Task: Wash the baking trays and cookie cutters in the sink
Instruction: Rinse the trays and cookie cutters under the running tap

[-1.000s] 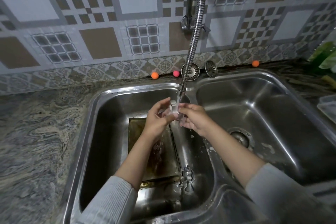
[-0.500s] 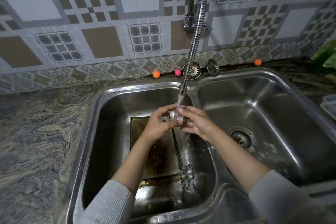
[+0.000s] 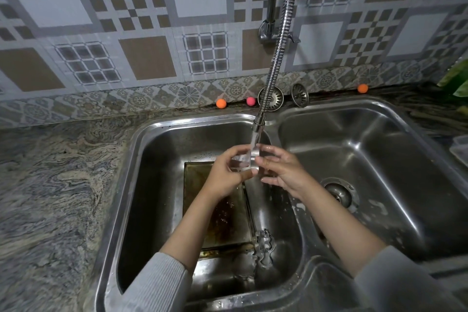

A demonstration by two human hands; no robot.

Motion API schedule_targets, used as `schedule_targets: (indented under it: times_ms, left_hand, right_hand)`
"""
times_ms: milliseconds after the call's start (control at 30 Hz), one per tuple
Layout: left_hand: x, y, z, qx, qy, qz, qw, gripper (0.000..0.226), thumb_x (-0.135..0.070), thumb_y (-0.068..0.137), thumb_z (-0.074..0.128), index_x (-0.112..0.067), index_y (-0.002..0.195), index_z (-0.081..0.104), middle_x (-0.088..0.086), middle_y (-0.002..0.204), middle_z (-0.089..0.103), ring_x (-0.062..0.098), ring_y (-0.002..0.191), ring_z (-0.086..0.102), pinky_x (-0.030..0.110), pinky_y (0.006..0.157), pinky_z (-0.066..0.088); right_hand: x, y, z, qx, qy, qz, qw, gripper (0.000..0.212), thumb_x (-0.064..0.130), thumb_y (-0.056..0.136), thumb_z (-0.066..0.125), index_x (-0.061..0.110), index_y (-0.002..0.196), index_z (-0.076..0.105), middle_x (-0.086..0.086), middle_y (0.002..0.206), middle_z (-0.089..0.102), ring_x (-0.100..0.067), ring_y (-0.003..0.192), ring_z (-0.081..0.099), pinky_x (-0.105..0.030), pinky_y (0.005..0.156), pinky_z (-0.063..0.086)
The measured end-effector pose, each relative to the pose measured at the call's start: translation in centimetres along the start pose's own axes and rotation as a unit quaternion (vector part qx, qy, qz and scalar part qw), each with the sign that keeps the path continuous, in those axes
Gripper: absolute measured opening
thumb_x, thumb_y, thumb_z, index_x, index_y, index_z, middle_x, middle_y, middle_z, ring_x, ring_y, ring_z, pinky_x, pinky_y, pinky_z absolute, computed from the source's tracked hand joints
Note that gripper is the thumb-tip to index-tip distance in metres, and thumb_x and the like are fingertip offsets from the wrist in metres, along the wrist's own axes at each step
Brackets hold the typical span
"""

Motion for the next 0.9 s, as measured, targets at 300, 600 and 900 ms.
schedule_targets:
  times_ms: [300,600,900]
  left_hand:
    - [-1.5,1.1,-0.6,-0.045,0.004,0.032,0.998,0.020,-0.009,0.087,0.067,-0.013,0.106,0.068,0.005,0.105,0.071,0.012,0.098,0.067,0.027,0.082,0.055]
    - [-2.1,2.1,-1.4,-0.093,-0.007,0.034,0.995,0.020,-0.011,0.094,0.057,-0.006,0.109,0.069,0.008,0.106,0.071,0.021,0.099,0.066,0.031,0.088,0.052]
    - [-0.5,2.0,-0.1,-0.041,-0.004,-0.006,0.999,0.032,-0.018,0.093,0.059,-0.010,0.123,0.062,0.009,0.117,0.067,0.023,0.108,0.063,0.033,0.091,0.051]
  right_hand:
    - [-0.9,0.8,0.8,-0.003,0.072,0.038,0.997,0.021,0.032,0.088,0.060,0.020,0.105,0.063,-0.003,0.097,0.071,-0.024,0.082,0.070,-0.032,0.077,0.056]
    - [-2.2,0.9,1.2,-0.041,0.208,0.077,0.974,0.017,0.013,0.094,0.054,0.004,0.109,0.055,-0.012,0.092,0.065,-0.019,0.067,0.072,-0.028,0.063,0.060]
    - [-3.3,0.1,1.1,-0.051,0.283,0.113,0.951,0.018,0.009,0.099,0.042,0.000,0.100,0.058,-0.007,0.065,0.071,-0.010,0.059,0.070,-0.020,0.051,0.056]
Point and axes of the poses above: each hand's wrist, its own y-axis towards the middle knuckle, its own z-axis out of the palm, x = y × z, the point moved 9 cm from there along y, towards the middle knuckle
